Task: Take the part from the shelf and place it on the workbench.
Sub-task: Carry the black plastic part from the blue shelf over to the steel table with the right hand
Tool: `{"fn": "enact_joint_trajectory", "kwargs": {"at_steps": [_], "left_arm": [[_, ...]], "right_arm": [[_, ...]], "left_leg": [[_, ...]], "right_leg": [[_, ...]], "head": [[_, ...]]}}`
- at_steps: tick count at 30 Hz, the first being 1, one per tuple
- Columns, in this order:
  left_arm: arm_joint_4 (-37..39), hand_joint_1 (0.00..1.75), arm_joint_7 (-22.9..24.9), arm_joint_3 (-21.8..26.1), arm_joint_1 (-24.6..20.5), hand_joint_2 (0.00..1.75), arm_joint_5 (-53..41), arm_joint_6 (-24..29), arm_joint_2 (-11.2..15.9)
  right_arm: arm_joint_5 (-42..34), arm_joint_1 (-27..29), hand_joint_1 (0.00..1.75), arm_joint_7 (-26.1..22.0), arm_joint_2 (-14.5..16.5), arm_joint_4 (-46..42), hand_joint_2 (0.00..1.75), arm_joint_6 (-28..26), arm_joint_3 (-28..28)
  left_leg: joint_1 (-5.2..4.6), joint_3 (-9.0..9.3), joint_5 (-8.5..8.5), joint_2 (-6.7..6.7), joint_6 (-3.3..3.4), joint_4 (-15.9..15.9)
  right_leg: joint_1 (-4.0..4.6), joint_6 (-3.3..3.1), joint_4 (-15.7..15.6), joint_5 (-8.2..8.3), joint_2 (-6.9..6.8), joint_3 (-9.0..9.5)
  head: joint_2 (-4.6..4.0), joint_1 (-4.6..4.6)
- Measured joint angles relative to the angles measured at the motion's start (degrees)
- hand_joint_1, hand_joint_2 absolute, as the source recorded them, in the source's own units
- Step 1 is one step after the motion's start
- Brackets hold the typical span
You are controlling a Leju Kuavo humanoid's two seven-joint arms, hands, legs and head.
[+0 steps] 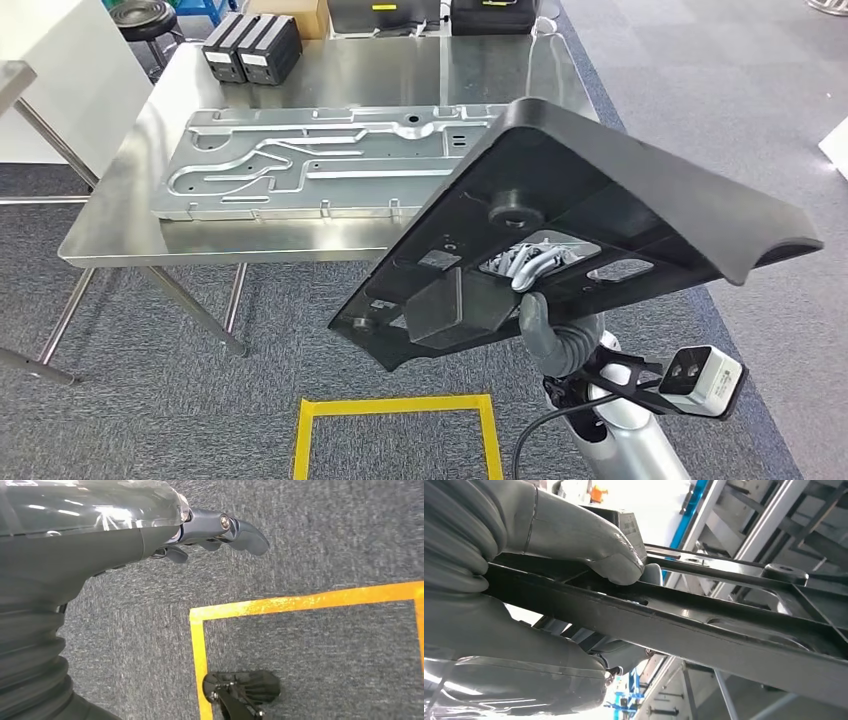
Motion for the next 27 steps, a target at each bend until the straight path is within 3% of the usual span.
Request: {"fn": "enact_joint_trajectory", "kwargs": {"at_steps": [3, 4, 5, 6, 8, 10, 12, 15, 16, 18, 19, 20, 21, 22, 24, 25, 27], "left_arm": [[0.00, 0.00, -0.09, -0.25, -0.05, 1.75, 0.00, -0.23, 0.04], [0.00, 0.00, -0.10, -0.34, -0.01, 1.75, 0.00, -0.26, 0.04], [0.00, 0.00, -0.11, -0.40, 0.02, 1.75, 0.00, -0.28, 0.02], [0.00, 0.00, -0.11, -0.44, 0.04, 1.75, 0.00, -0.30, 0.02], [0.00, 0.00, -0.11, -0.46, 0.01, 1.75, 0.00, -0.29, 0.07], [0.00, 0.00, -0.13, -0.47, -0.06, 1.75, 0.00, -0.29, 0.15], [0.00, 0.00, -0.15, -0.48, -0.06, 1.75, 0.00, -0.27, 0.18], [0.00, 0.00, -0.21, -0.49, -0.02, 1.75, 0.00, -0.13, 0.17], [0.00, 0.00, -0.25, -0.49, -0.06, 1.75, 0.00, -0.02, 0.16], [0.00, 0.00, -0.28, -0.49, -0.09, 1.75, 0.00, 0.32, 0.12], [0.00, 0.00, -0.28, -0.49, -0.08, 1.75, 0.00, 0.50, 0.09], [0.00, 0.00, -0.28, -0.48, -0.06, 1.75, 0.00, 0.65, 0.05], [0.00, 0.00, -0.29, -0.48, -0.04, 1.75, 0.00, 0.74, 0.03], [0.00, 0.00, -0.33, -0.48, -0.03, 1.75, 0.00, 0.78, 0.00], [0.00, 0.00, -0.44, -0.48, 0.03, 1.75, 0.00, 0.76, -0.06], [0.00, 0.00, -0.50, -0.48, 0.07, 1.75, 0.00, 0.73, -0.08], [0.00, 0.00, -0.54, -0.48, 0.13, 1.75, 0.00, 0.68, -0.09]], "right_arm": [[0.13, 0.06, 1.75, -0.11, 0.02, -0.20, 1.75, -0.08, -0.04], [0.21, 0.10, 1.75, -0.09, 0.03, -0.20, 1.75, -0.11, -0.04], [0.30, 0.14, 1.75, -0.06, 0.04, -0.20, 1.75, -0.14, -0.04], [0.40, 0.17, 1.75, -0.04, 0.06, -0.20, 1.75, -0.15, -0.04], [0.50, 0.18, 1.75, -0.03, 0.08, -0.24, 1.75, -0.15, -0.04], [0.54, 0.16, 1.75, -0.03, 0.09, -0.31, 1.75, -0.15, -0.03], [0.60, 0.12, 1.75, -0.01, 0.10, -0.33, 1.75, -0.14, -0.02], [0.69, -0.09, 1.75, 0.07, 0.11, -0.37, 1.75, -0.12, 0.01], [0.69, -0.21, 1.75, 0.12, 0.12, -0.39, 1.75, -0.10, 0.02], [0.62, -0.36, 1.75, 0.16, 0.13, -0.32, 1.75, 0.02, 0.03], [0.53, -0.35, 1.75, 0.12, 0.13, -0.23, 1.75, 0.14, 0.04], [0.39, -0.34, 1.75, 0.02, 0.13, -0.08, 1.75, 0.32, 0.04], [0.21, -0.34, 1.75, -0.13, 0.13, 0.07, 1.75, 0.56, 0.05], [-0.06, -0.39, 1.75, -0.31, 0.13, 0.19, 1.75, 0.86, 0.05], [-0.93, -0.70, 1.75, -0.64, 0.14, 0.36, 1.75, 1.64, 0.04], [-1.46, -0.93, 1.75, -0.80, 0.19, 0.40, 1.75, 2.05, 0.04], [-2.38, -1.22, 1.75, -1.07, 0.28, 0.48, 1.75, 2.75, -0.02]], "left_leg": [[0.15, -4.89, -5.12, 0.07, -0.65, 10.30], [0.17, -6.61, -6.14, 0.07, -0.79, 13.52], [0.17, -7.44, -6.04, 0.07, -0.84, 14.87], [0.18, -7.07, -4.74, 0.08, -0.81, 13.75], [0.17, -3.54, -0.48, 0.08, -0.46, 6.06], [-0.08, -0.47, 1.84, 0.06, 0.20, -0.42], [-0.41, 0.09, 1.84, 0.02, 0.90, -1.73], [-0.10, 0.41, 2.09, 0.01, 1.99, -2.20], [0.03, 0.57, 2.15, 0.02, 2.31, -2.37], [-0.03, 0.66, 2.00, 0.05, 2.71, -2.37], [-0.06, 0.71, 1.89, 0.04, 2.78, -2.34], [-0.09, 0.81, 1.75, 0.07, 2.80, -2.31], [-0.10, 1.01, 1.56, 0.15, 2.79, -2.28], [-0.11, 1.35, 1.29, 0.23, 2.73, -2.27], [-0.30, 2.10, 0.57, 0.46, 2.37, -2.17], [-0.44, 2.36, 0.23, 0.59, 2.08, -2.13], [-0.70, 2.66, -0.31, 1.18, 1.44, -2.12]], "right_leg": [[-0.03, -0.53, -0.23, -0.12, -0.15, 0.26], [0.01, -0.58, -0.22, -0.18, -0.16, 0.28], [0.03, -0.59, -0.20, -0.25, -0.15, 0.34], [0.05, -0.55, -0.18, -0.33, -0.13, 0.46], [0.06, -0.31, -0.11, -0.57, -0.09, 0.86], [0.22, 0.16, 0.02, -0.81, -0.04, 1.10], [0.30, 0.79, 0.03, -0.88, 0.00, 1.10], [0.22, 1.74, 1.40, -1.88, -0.09, 0.61], [0.20, 1.94, 3.73, -3.14, -0.11, -0.46], [0.07, 2.17, 11.40, -6.51, -0.12, -4.45], [0.02, 2.29, 14.90, -7.52, -0.12, -6.52], [-0.02, 2.35, 16.75, -7.50, -0.13, -7.84], [-0.06, 2.34, 16.34, -6.32, -0.17, -8.03], [-0.08, 2.22, 13.59, -4.14, -0.33, -7.00], [0.20, 1.67, 5.48, -0.03, -1.59, -3.41], [0.42, 1.35, 2.55, 0.94, -2.19, -2.07], [0.82, 0.78, 0.75, 0.67, -2.44, -1.31]], "head": [[0.00, -0.01], [0.00, -0.01], [0.00, -0.01], [0.00, -0.01], [0.00, -0.01], [0.00, -0.01], [0.00, 0.00], [0.00, 0.00], [0.00, 0.00], [0.00, 0.01], [0.00, 0.01], [0.00, 0.01], [0.00, 0.01], [0.00, 0.01], [0.00, 0.01], [0.00, 0.00], [0.00, 0.00]]}}
